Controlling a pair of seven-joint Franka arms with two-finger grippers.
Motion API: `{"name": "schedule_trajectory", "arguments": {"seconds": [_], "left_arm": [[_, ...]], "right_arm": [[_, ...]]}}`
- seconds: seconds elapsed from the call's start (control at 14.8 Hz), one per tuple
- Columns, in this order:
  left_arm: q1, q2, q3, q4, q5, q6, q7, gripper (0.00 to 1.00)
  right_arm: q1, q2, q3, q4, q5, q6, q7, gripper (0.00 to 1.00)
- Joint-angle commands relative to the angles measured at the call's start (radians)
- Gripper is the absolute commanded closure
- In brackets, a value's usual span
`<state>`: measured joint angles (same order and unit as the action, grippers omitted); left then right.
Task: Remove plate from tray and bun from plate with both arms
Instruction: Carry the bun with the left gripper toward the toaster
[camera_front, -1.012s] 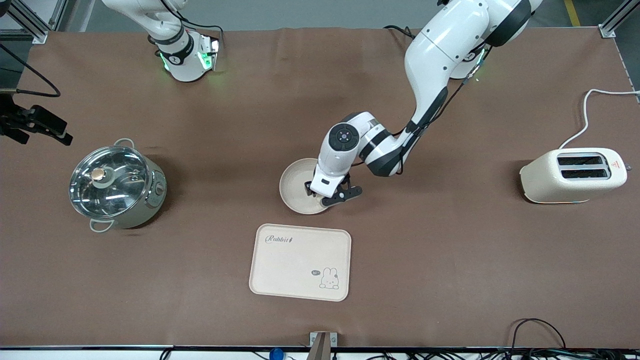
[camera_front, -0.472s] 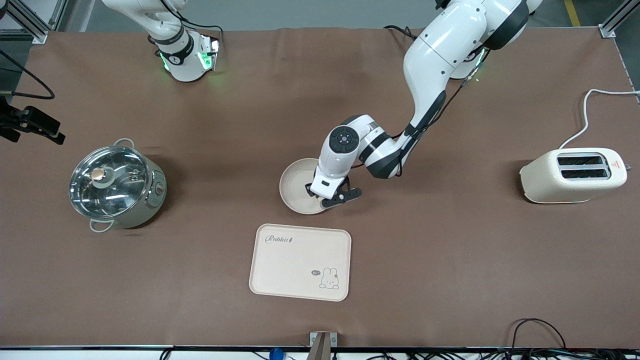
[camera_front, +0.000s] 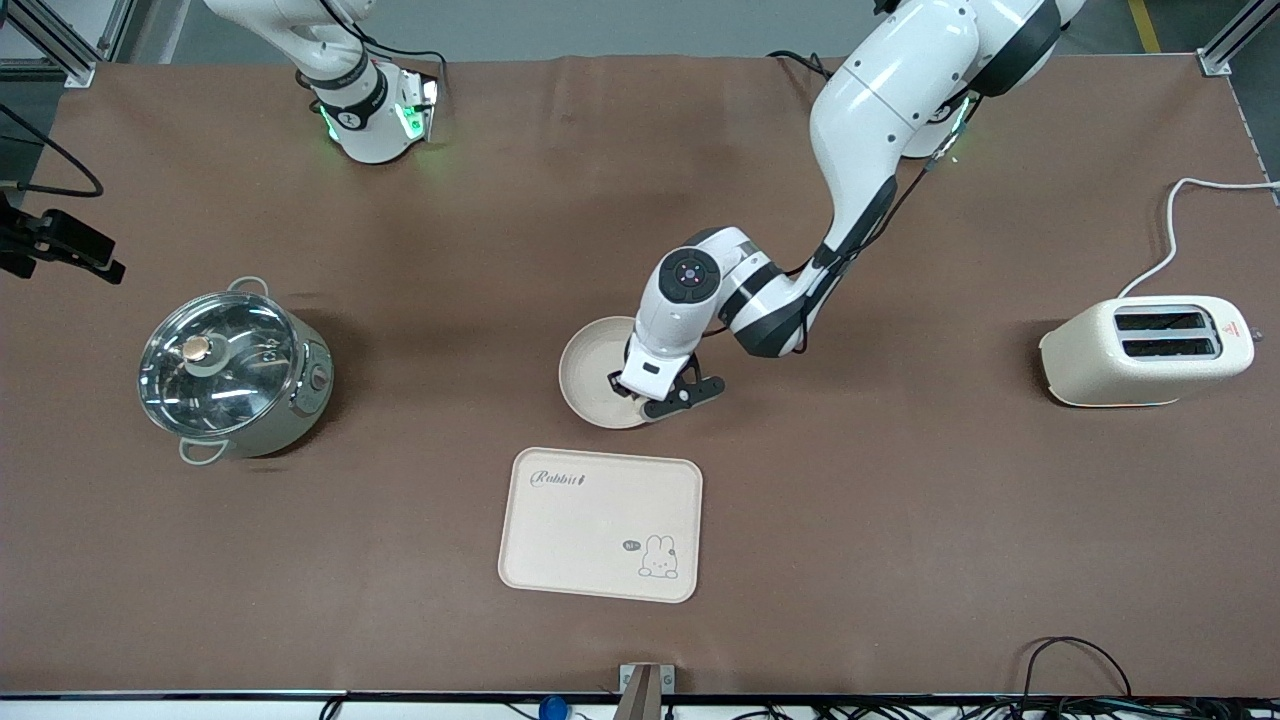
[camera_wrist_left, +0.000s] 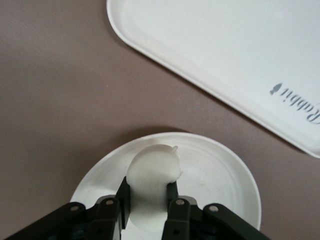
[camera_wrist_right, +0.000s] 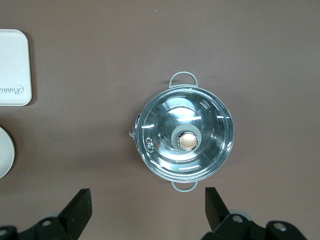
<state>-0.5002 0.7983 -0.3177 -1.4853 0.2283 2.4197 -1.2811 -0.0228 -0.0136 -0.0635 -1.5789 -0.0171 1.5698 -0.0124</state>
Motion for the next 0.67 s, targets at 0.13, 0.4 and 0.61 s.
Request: {"name": "schedule_trajectory", "arguments": {"seconds": [0.13,0.4,0.61], "left_arm": [[0.11,-0.195,0.006,-0.021,0.012,-0.262,0.0,0.68],[0.28,-0.237,0.005,-0.029,0.013,-0.442,0.101,0.68],[0.371,-0.222,0.006,-0.076,0.028,-0.476,0.129,0.68]], "right_arm": [[-0.011,0.001,0.01,0.002,-0.009,-0.022,-0.011,0.0],[-0.006,0.001,0.013,0.002,-0.007,-0.022,-0.012,0.0],[-0.003,0.001,0.014,0.002,-0.007,-0.022,-0.011,0.0]]}}
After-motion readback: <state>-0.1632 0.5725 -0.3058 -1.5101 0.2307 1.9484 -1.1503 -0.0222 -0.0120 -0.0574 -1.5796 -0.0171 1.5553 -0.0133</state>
